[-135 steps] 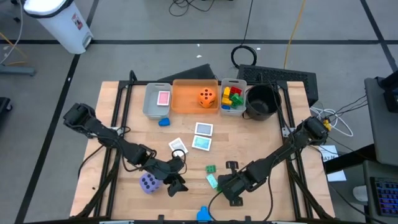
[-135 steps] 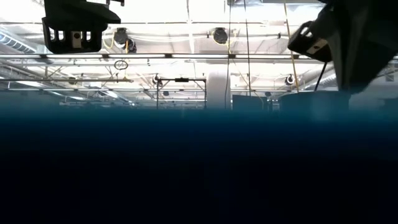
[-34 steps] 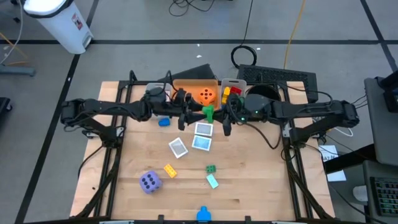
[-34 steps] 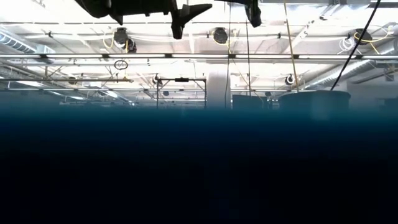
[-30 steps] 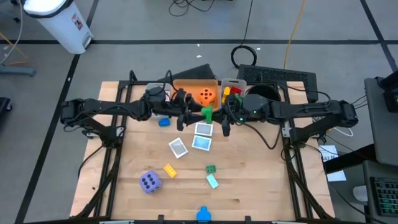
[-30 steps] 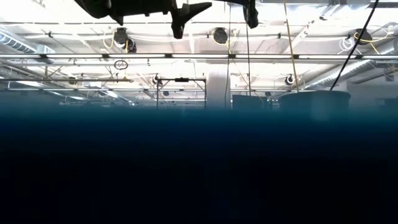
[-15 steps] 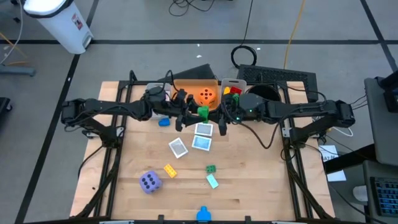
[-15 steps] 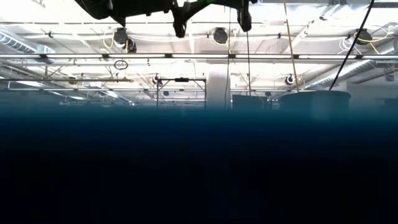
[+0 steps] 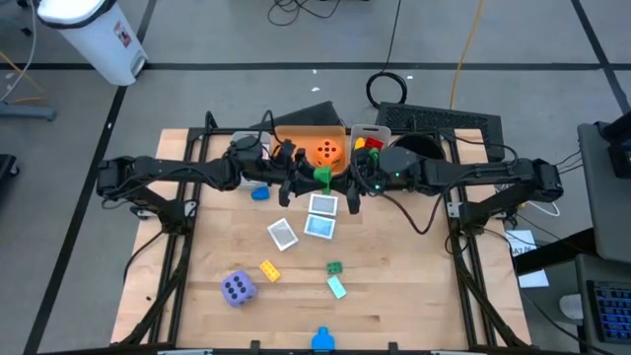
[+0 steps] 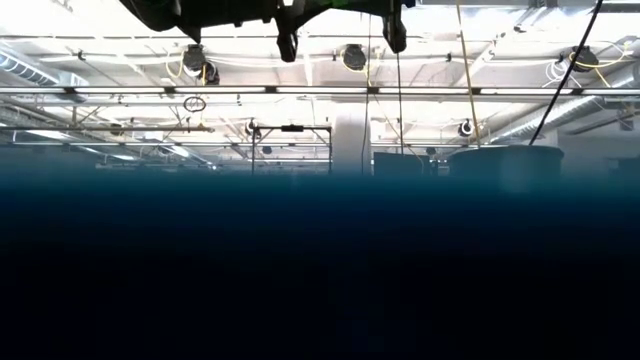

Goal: Pick & Place Toys
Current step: Put the green game piece into the right gray bin

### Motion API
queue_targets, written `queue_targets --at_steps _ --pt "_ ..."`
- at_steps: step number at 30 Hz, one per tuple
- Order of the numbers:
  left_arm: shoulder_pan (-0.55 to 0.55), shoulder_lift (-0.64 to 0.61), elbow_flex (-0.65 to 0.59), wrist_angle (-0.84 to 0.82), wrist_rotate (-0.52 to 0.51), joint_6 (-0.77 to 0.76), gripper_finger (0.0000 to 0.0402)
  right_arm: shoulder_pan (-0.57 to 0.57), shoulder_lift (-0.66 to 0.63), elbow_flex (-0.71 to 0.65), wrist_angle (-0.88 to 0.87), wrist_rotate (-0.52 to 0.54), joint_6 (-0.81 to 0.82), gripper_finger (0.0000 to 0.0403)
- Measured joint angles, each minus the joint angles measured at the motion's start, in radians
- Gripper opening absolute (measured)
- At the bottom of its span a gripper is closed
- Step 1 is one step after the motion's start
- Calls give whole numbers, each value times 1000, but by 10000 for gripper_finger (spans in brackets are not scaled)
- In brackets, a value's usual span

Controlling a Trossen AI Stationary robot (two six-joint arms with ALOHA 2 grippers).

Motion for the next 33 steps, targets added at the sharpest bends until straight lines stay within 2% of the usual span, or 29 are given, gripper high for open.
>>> queue_targets --at_steps 9,13,23,33 --pt "4 0 0 1 -2 3 154 0 0 0 4 -2 -5 6" --pt "3 -7 0 1 -2 4 140 0 0 0 13 -7 -11 32" --pt "3 -9 0 9 5 9 140 -3 2 -1 56 -11 -31 114" --pt "32 -16 1 6 44 -1 146 -10 -22 -1 59 -6 -45 156"
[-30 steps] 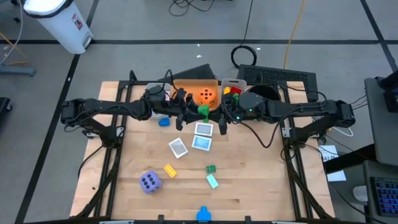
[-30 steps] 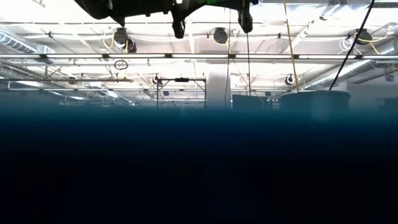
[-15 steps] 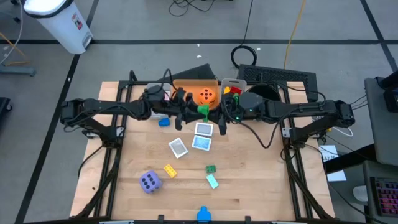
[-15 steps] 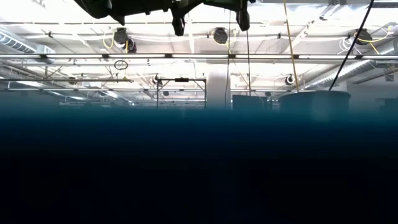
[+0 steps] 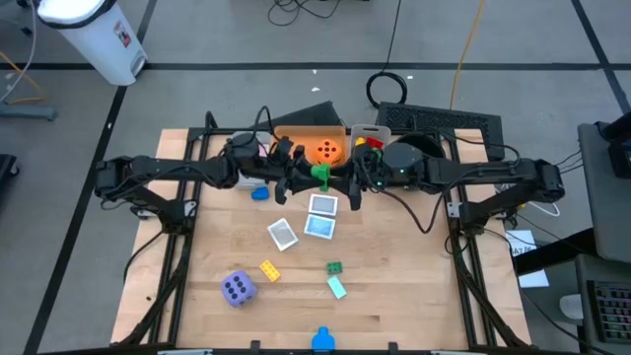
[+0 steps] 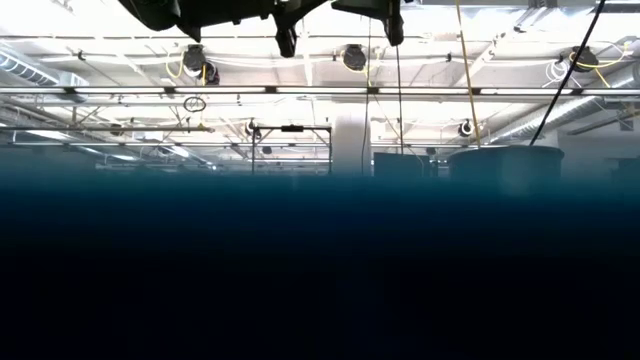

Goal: Pick & Place Toys
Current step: Put the green game piece into the right gray bin

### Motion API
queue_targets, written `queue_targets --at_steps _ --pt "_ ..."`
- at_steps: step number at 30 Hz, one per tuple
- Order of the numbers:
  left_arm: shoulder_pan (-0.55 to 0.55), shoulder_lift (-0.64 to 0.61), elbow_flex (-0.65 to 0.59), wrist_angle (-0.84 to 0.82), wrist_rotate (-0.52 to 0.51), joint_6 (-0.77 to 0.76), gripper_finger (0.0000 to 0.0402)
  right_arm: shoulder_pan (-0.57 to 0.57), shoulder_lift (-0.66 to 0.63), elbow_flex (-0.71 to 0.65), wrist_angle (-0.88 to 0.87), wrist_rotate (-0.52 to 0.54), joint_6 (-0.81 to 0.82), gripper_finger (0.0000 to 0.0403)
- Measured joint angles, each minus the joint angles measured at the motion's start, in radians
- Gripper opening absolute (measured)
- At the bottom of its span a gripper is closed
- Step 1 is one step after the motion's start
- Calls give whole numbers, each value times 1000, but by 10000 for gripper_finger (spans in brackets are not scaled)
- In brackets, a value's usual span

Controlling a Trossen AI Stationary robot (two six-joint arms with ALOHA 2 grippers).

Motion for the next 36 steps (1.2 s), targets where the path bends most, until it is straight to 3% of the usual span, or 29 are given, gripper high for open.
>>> queue_targets --at_steps 13,21,25,30,36 --pt "30 -13 0 -23 26 7 141 -41 -79 3 -53 -56 -27 169" --pt "64 -95 0 -174 10 106 146 -54 -119 3 -52 -54 16 169" --pt "67 -135 75 -440 -34 259 140 -69 -113 2 -60 -57 184 169" --pt "33 -115 292 -900 -172 532 144 -95 -69 1 -59 -114 381 169" --pt "8 -44 505 -1250 -322 677 146 -115 -17 1 -11 -136 496 169"
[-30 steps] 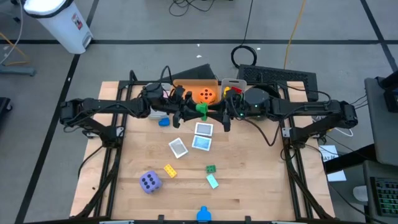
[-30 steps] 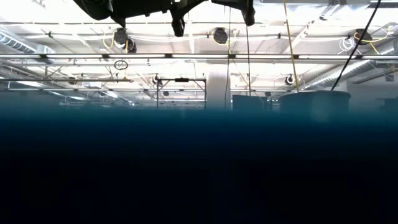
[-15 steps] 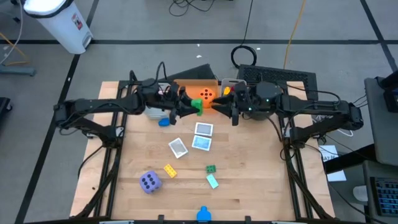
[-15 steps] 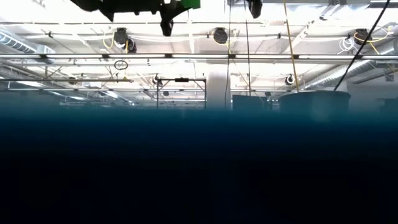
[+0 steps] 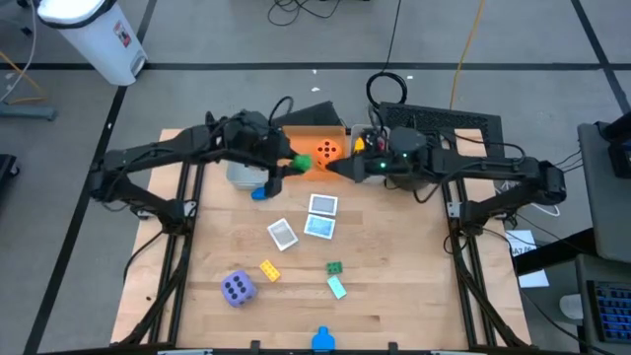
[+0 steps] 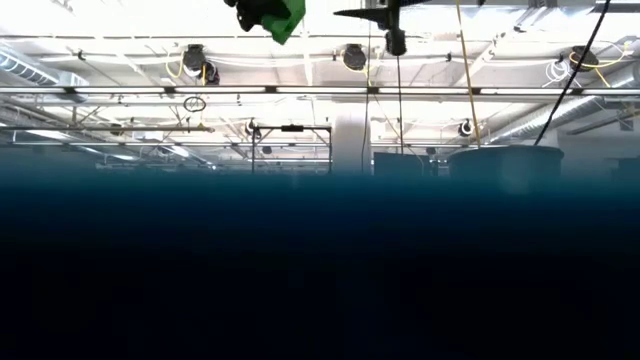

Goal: Pick & Place Toys
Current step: Put the green game piece into the right gray bin

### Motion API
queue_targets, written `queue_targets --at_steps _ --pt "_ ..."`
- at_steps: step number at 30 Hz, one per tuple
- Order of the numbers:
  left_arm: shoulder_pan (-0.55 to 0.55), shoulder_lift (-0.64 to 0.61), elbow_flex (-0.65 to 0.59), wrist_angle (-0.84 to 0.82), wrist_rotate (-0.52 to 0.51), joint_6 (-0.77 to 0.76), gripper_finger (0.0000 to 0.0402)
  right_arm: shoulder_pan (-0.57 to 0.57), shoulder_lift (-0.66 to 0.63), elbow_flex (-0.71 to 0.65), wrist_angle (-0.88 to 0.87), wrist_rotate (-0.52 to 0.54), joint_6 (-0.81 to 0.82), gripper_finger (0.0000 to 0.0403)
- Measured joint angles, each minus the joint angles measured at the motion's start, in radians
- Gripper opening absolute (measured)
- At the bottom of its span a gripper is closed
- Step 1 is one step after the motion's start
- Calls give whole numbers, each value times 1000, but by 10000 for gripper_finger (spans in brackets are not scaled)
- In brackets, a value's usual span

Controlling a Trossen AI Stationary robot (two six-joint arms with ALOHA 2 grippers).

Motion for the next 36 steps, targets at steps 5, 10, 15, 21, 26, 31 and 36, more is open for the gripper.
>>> queue_targets --at_steps 5,10,15,21,26,31,36 --pt "-8 62 94 -150 -38 21 137 0 61 1 142 -60 78 169" --pt "-34 93 119 -221 -114 51 151 -1 118 0 145 -81 129 169" --pt "-49 95 119 -235 -130 57 144 -1 171 0 182 -104 160 169" --pt "-55 95 120 -241 -147 57 137 -1 230 0 298 -104 199 169" --pt "-59 94 120 -239 -149 57 153 -1 236 0 361 -101 197 169" --pt "-59 93 120 -241 -149 59 142 -4 236 0 362 -102 200 169" --pt "-64 93 120 -229 -149 69 140 -4 236 0 363 -99 212 169"
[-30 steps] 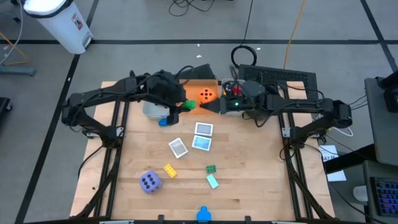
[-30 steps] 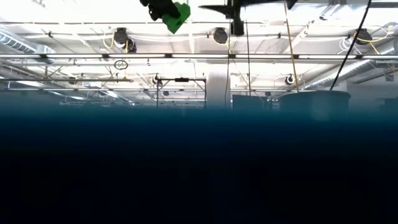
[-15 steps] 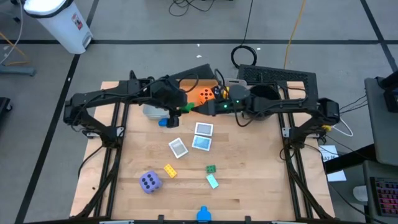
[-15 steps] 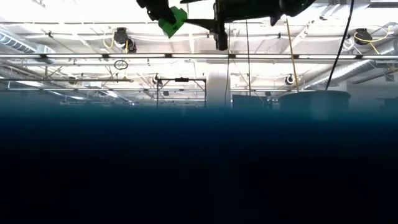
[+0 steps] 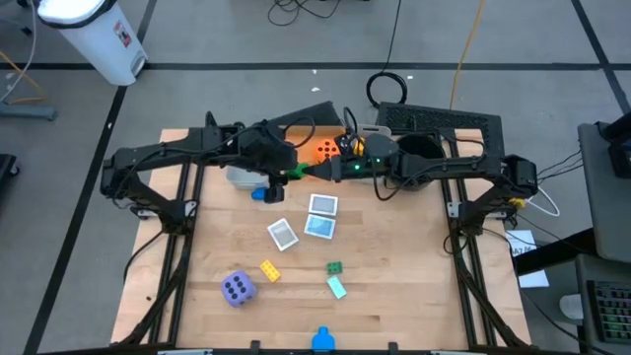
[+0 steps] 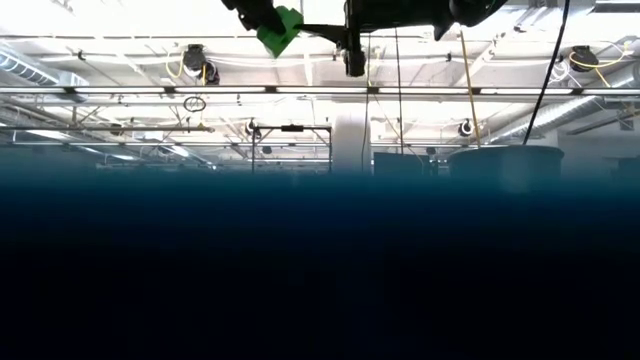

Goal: Pick & Place Toys
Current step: Put the green game piece into the right gray bin

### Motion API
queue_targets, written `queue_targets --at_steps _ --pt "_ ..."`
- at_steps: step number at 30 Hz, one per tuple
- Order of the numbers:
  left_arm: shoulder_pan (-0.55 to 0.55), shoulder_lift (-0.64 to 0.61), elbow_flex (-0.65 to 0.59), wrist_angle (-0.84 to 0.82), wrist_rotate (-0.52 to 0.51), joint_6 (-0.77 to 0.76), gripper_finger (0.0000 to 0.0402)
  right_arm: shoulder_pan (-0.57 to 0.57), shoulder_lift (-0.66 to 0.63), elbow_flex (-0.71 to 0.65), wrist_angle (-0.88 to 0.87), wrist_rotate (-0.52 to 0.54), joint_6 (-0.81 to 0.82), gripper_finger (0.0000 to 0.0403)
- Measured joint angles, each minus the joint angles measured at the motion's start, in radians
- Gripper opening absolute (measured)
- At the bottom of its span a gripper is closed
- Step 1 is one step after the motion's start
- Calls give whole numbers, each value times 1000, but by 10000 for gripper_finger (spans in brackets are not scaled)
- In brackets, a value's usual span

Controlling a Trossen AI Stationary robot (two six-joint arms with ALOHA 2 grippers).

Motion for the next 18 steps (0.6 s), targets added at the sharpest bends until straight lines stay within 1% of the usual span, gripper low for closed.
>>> queue_targets --at_steps 3,6,9,13,18 --pt "-2 0 0 8 1 4 153 0 0 0 1 2 2 167" --pt "-2 0 0 9 0 4 156 -2 0 0 -1 2 3 153" --pt "-2 0 0 14 0 4 146 -2 0 0 -9 3 3 124" --pt "-2 0 0 13 0 5 138 -4 0 0 -16 3 2 75" --pt "-2 4 -1 20 0 8 162 -10 0 2 -12 1 -3 23"
